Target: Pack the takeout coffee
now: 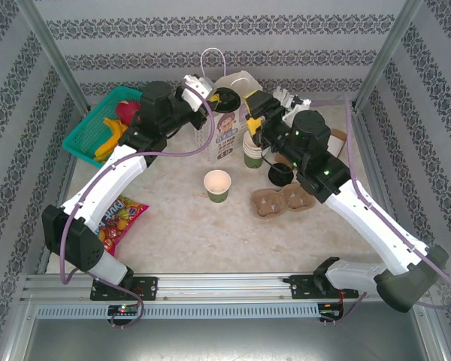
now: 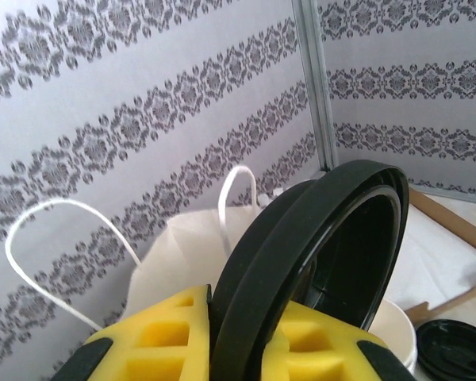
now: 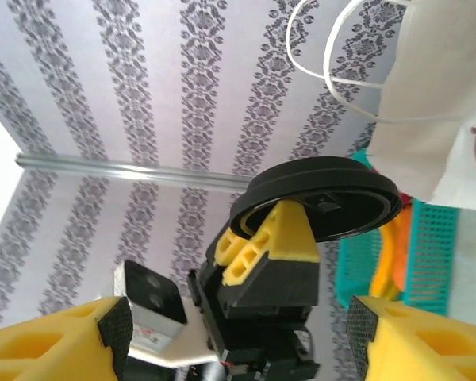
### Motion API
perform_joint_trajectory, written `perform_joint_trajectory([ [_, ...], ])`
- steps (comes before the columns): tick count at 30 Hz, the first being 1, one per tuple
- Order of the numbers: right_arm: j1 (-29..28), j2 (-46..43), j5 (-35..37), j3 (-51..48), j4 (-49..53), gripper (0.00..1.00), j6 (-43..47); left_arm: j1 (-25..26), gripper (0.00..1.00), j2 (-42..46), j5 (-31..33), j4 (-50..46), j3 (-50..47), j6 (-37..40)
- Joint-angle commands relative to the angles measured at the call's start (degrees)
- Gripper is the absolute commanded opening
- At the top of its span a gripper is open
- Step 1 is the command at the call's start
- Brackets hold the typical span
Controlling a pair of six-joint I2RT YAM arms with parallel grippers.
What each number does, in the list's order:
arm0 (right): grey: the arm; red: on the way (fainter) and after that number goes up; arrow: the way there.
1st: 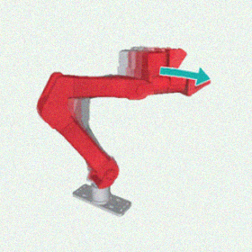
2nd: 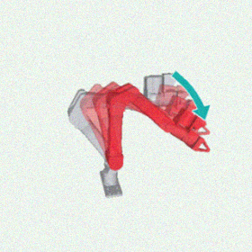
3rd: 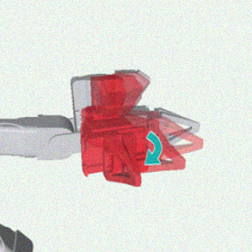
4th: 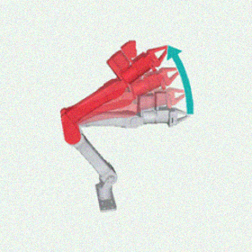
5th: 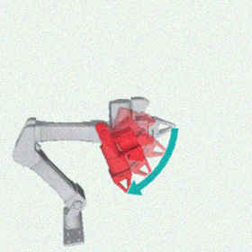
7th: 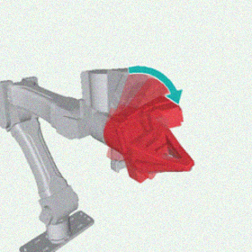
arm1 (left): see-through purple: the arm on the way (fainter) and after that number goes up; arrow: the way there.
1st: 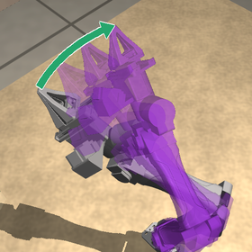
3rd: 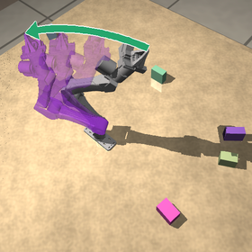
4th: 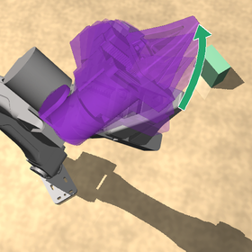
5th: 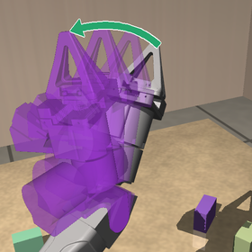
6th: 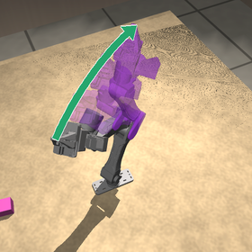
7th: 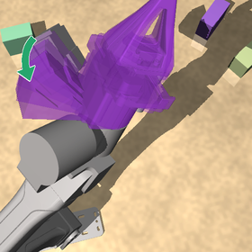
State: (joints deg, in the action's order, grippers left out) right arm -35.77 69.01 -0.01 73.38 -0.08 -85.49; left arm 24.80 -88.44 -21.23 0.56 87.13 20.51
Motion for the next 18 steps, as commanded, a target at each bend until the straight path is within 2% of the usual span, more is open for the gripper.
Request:
perform_joint_trajectory([
  [1,-1.2,1.9,3.6,0.8,-7.1,0.73,-12.8,0.8,0.00,-0.5,-2.7,9.5,-1.1,6.3],
  [4,-1.8,5.0,2.6,2.9,-11.0,0.73,-16.1,1.2,0.00,-0.6,-2.7,15.0,-3.4,8.2],
  [8,-2.8,7.0,4.9,4.4,-12.8,0.71,-16.7,1.4,0.00,-0.6,-3.1,15.7,-3.4,8.8],
  [13,-3.3,8.0,9.4,2.9,-16.8,0.63,-18.4,1.4,0.00,0.2,-4.8,18.5,-5.5,9.4],
  [18,-2.7,9.0,11.0,2.2,-21.2,0.52,-19.5,1.4,0.00,0.5,-6.0,18.0,-6.1,10.4],
])
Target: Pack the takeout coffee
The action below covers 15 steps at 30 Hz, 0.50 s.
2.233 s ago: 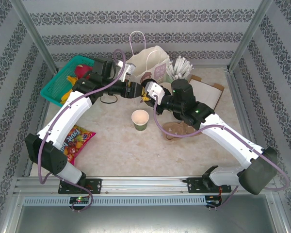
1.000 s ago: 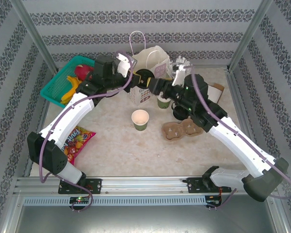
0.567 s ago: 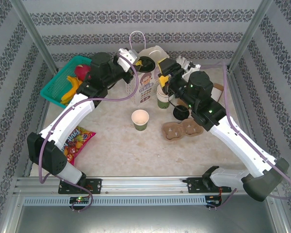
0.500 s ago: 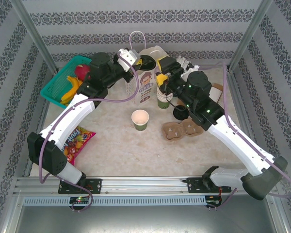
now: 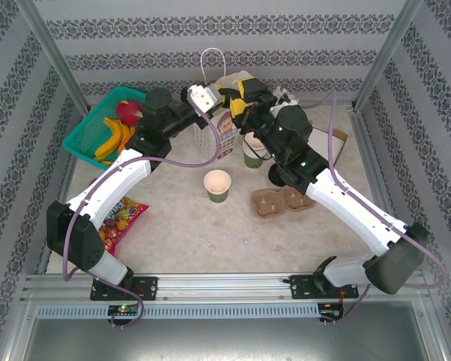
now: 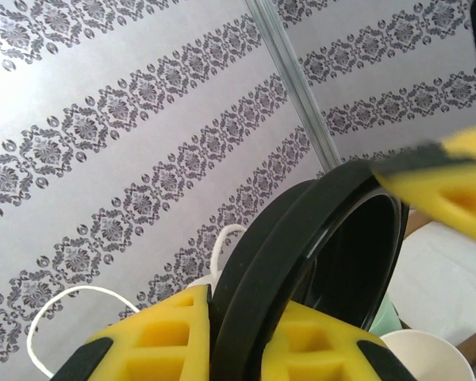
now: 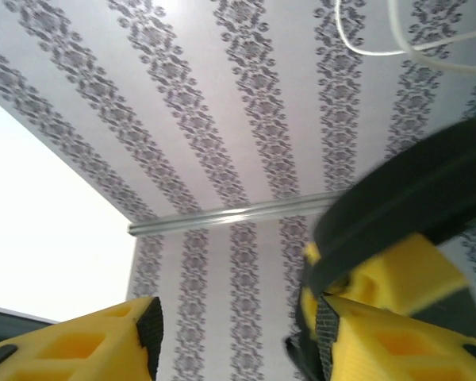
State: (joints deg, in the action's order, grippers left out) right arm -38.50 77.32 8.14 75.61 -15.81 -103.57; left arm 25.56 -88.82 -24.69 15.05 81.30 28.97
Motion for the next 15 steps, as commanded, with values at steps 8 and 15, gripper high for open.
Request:
perform_joint_trajectory([
  [8,0.1,2.3,1.4,-0.3,-6.4,0.52,-3.6,0.7,0.00,1.0,-2.2,5.1,-0.7,1.4],
  [15,-0.2,-1.6,2.9,-4.4,-2.9,0.54,-2.9,0.6,0.00,0.4,0.3,4.4,0.8,0.8],
])
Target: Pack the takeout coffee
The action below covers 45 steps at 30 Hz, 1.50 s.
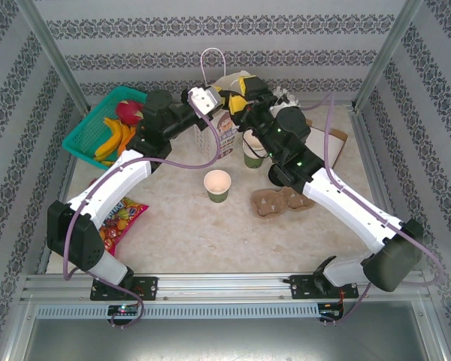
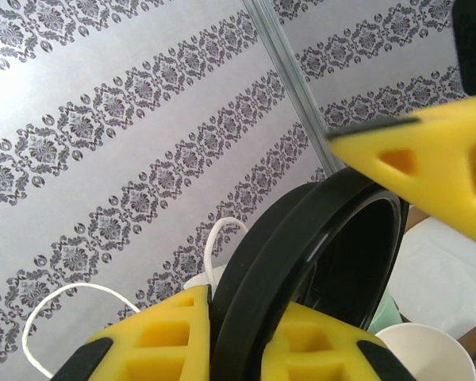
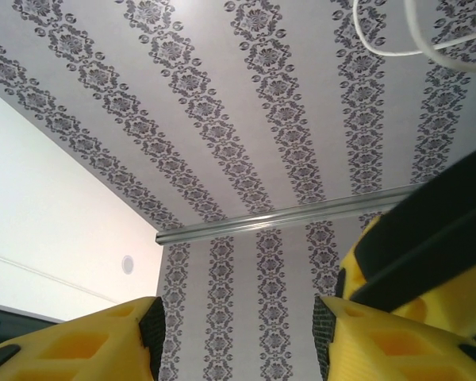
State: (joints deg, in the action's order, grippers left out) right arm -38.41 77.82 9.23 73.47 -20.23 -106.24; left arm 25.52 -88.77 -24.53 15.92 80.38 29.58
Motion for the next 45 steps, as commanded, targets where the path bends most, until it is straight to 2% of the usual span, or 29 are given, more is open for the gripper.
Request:
perform_joint_trajectory([
  [1,-0.2,-2.5,2.1,-3.3,1.4,0.54,-1.0,0.7,0.00,0.3,0.3,3.4,1.9,0.1],
  [3,-0.1,-2.7,2.4,-4.5,1.3,0.54,-2.2,0.7,0.00,0.2,0.5,3.1,2.1,0.1],
  [12,1.6,1.2,-1.1,-1.0,-0.1,0.49,-4.2,0.7,0.00,1.8,-7.6,1.1,-0.2,1.9],
  [22,1.7,1.0,2.1,-3.4,-1.6,0.22,-5.2,0.7,0.00,3.3,-7.9,2.0,-2.4,3.0],
  [26,1.8,0.6,2.3,-4.2,-1.7,0.15,-5.3,0.7,0.00,3.3,-7.0,1.6,-2.3,2.7],
  [33,1.8,0.2,2.9,-4.9,-2.1,0.04,-4.9,0.7,0.13,3.5,-6.3,0.8,-2.6,1.9],
  [34,1.8,0.2,2.9,-4.9,-2.2,0.00,-4.5,0.7,0.15,3.4,-6.2,0.6,-2.7,1.7],
  [37,2.0,-0.3,3.0,-5.3,-2.4,0.00,-2.8,0.6,0.35,3.6,-6.4,-0.1,-2.9,0.9],
  [41,3.2,-1.8,2.9,-8.1,-2.9,0.00,0.8,0.5,0.71,4.7,-8.0,-0.5,-4.9,-0.8],
  [43,3.7,-2.7,3.1,-10.1,-3.0,0.00,3.1,0.5,0.83,5.4,-8.4,0.2,-6.7,-2.2],
  [45,4.5,-3.4,3.0,-12.2,-3.4,0.00,6.8,0.5,0.90,6.0,-8.0,0.2,-8.4,-3.6],
])
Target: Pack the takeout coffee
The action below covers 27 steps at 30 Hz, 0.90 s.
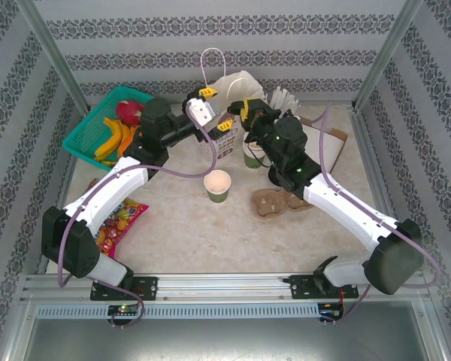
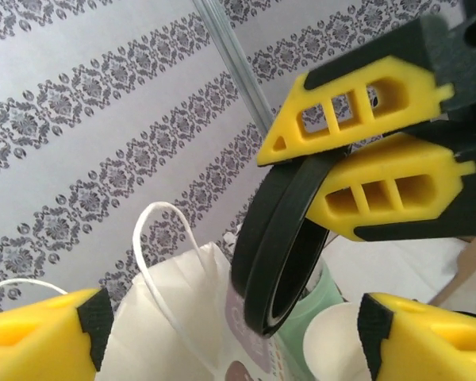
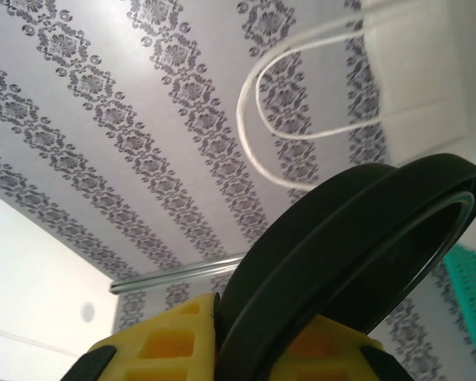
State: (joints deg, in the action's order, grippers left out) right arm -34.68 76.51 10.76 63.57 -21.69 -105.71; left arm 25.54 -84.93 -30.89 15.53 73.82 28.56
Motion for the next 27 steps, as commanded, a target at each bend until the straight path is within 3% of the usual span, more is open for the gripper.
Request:
perform_joint_trajectory([
  [1,1.4,-2.5,1.0,-3.4,-2.0,0.00,8.4,0.4,0.98,2.5,-1.2,0.8,-2.8,-3.5],
  [12,5.0,-4.9,-11.7,-11.8,-1.8,0.00,36.9,-0.5,1.00,6.9,5.8,0.4,-10.3,-18.9],
  [19,6.5,-7.7,-20.2,-8.5,5.8,0.00,53.9,-0.5,1.00,9.2,18.6,-6.2,-10.0,-30.3],
  [22,7.4,-9.0,-24.5,-7.9,8.3,0.00,60.2,-0.6,1.00,9.9,26.0,-15.6,-5.8,-38.2],
  [27,9.3,-10.3,-34.5,-6.5,15.3,0.00,70.0,-0.6,1.00,10.2,29.9,-30.0,0.5,-48.6],
])
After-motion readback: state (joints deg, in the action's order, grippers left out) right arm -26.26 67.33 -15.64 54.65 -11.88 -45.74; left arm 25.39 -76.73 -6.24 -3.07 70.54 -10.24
